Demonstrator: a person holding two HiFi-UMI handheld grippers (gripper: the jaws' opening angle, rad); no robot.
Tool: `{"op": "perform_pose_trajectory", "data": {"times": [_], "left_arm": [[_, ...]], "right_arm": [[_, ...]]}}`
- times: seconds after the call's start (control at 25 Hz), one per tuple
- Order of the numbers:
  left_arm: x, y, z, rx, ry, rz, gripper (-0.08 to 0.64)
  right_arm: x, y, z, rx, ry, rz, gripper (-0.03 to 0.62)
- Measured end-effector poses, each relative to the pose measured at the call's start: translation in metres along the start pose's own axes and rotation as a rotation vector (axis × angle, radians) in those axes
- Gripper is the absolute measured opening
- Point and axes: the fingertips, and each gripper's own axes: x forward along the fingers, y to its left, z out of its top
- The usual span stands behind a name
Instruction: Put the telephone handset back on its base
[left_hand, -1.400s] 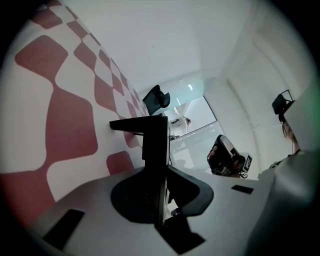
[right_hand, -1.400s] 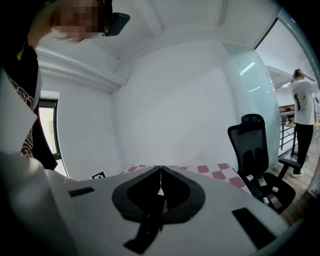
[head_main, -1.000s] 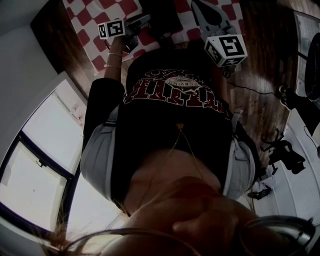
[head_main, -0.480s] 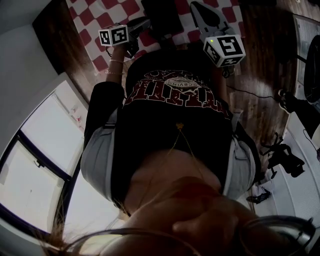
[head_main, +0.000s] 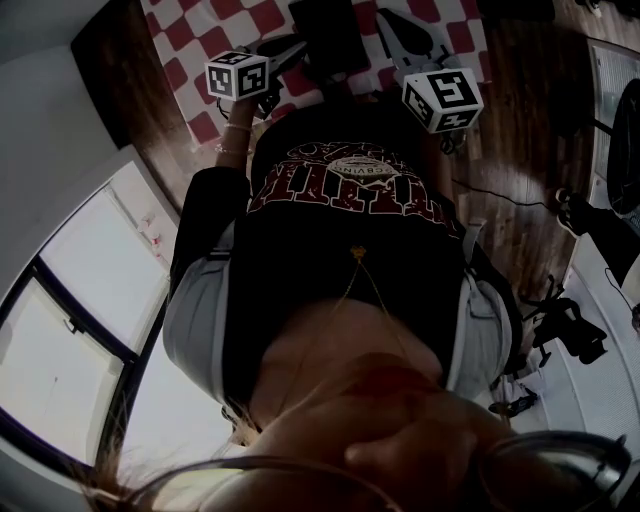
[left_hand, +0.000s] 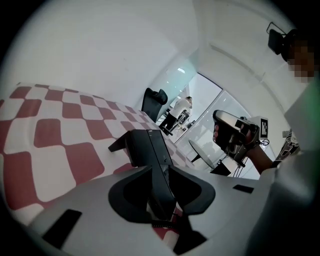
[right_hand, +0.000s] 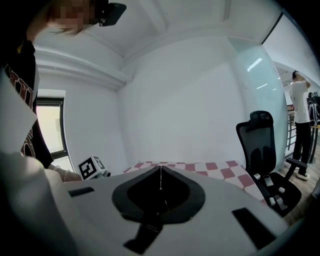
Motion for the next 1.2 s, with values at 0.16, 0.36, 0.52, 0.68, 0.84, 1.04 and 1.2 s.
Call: {"op": "perform_pose_trajectory", "data": {"times": [0.16, 0.36, 0.52, 0.68, 0.84, 1.04, 1.2], "left_arm": [[0.003, -0.007, 0.001, 0.076, 0.014, 0.022, 0.070], [0.006, -0.012, 0.003, 0.126, 0.012, 0.048, 0.025], [0.009, -0.014, 0.004, 0.136, 0.012, 0.055, 0.011], [0.011, -0.018, 0.007, 0.140, 0.002, 0.067, 0.009], [0.014, -0.025, 0.016, 0.161, -0.016, 0.074, 0.009], [0.015, -0.036, 0.028, 0.181, -0.045, 0.075, 0.009], [0.014, -0.045, 0.040, 0.205, -0.069, 0.074, 0.009]], "right_arm": [[0.002, 0.002, -0.005, -0.004, 0.019, 0.002, 0.020], [0.002, 0.004, -0.010, -0.009, 0.036, -0.002, 0.020], [0.003, 0.005, -0.012, -0.004, 0.042, -0.001, 0.021], [0.004, 0.006, -0.015, -0.003, 0.049, 0.004, 0.021], [0.006, 0.007, -0.016, -0.003, 0.054, 0.009, 0.020], [0.008, 0.009, -0.018, -0.003, 0.061, 0.015, 0.020], [0.009, 0.010, -0.017, -0.001, 0.059, 0.018, 0.020]]}}
